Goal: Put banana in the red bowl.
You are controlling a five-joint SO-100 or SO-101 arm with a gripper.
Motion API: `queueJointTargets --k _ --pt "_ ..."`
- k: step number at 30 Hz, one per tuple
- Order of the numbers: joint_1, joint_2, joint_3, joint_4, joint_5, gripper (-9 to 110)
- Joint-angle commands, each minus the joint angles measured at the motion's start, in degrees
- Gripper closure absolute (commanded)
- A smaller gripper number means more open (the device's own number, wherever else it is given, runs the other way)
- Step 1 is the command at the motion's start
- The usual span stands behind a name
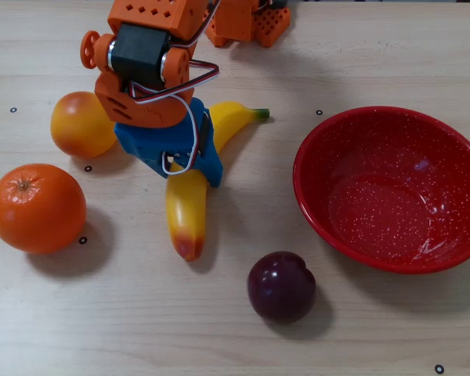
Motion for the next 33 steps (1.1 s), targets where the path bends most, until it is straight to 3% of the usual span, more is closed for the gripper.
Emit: queueJointTargets --k 1,33 --pt "-1.23 11.34 -4.92 1.49 -0.79 102" --pt "-5.36 26.46 -4.31 -0.53 -1.05 102"
